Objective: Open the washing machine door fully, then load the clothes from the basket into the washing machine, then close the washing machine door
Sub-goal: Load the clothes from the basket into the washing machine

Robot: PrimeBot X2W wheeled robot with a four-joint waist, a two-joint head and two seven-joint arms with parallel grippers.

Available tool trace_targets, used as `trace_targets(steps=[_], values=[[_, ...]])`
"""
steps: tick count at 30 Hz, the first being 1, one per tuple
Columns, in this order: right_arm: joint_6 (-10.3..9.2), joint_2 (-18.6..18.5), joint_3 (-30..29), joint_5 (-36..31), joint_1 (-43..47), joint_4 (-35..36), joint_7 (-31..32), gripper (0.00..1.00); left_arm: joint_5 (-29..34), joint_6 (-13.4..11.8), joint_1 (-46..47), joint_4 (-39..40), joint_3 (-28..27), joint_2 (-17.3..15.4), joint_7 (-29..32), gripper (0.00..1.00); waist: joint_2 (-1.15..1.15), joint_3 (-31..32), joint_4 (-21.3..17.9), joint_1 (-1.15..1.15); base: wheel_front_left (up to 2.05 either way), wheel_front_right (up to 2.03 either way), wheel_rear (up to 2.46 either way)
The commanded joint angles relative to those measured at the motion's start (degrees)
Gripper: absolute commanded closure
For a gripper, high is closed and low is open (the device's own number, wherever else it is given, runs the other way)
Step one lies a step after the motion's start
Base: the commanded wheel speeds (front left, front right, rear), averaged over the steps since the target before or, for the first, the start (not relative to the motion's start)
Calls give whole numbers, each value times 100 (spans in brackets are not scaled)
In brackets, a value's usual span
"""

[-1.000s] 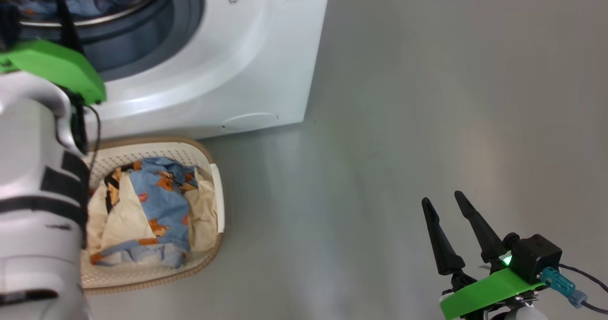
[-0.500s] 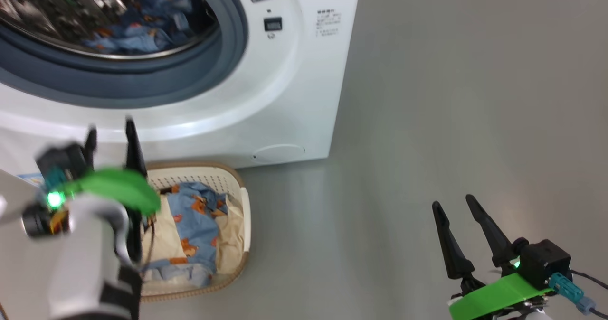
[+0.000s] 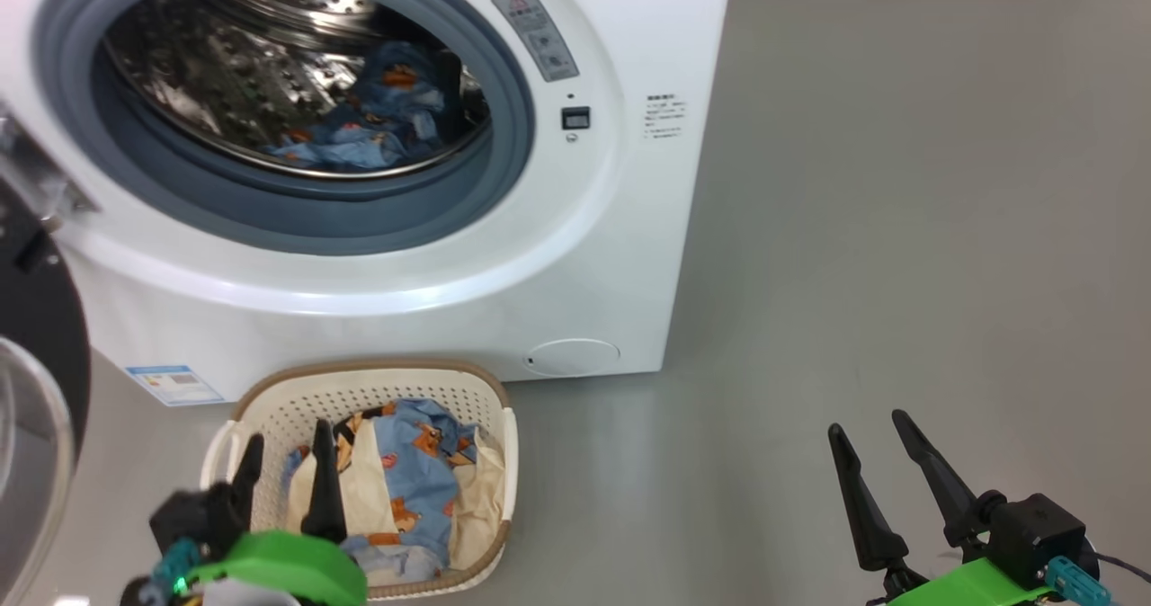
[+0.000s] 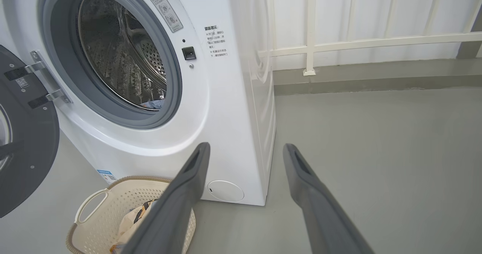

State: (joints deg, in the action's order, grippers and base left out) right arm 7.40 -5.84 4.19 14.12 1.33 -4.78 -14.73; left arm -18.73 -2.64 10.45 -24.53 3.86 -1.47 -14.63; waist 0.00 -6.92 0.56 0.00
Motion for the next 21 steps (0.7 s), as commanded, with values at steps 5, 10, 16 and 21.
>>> trace_targets(steps=[5, 10, 16, 21], values=[[9, -87, 55, -119, 123, 176, -27, 0, -36, -245, -543, 659, 41, -142, -37, 0, 0, 293, 173, 0, 0, 0, 0], [9, -69, -33, -175, 283, 197, -27, 0, -13, -325, -848, 905, 121, -142, -37, 0, 0, 456, 222, 0, 0, 0, 0], [9, -32, -135, -278, 444, 283, -27, 0, 7, -365, -1267, 1552, 22, -142, -37, 0, 0, 602, 219, 0, 0, 0, 0], [9, -17, -140, -307, 474, 333, -27, 0, 6, -338, -1606, 2030, -106, -141, -37, 0, 0, 599, 141, 0, 0, 0, 0]])
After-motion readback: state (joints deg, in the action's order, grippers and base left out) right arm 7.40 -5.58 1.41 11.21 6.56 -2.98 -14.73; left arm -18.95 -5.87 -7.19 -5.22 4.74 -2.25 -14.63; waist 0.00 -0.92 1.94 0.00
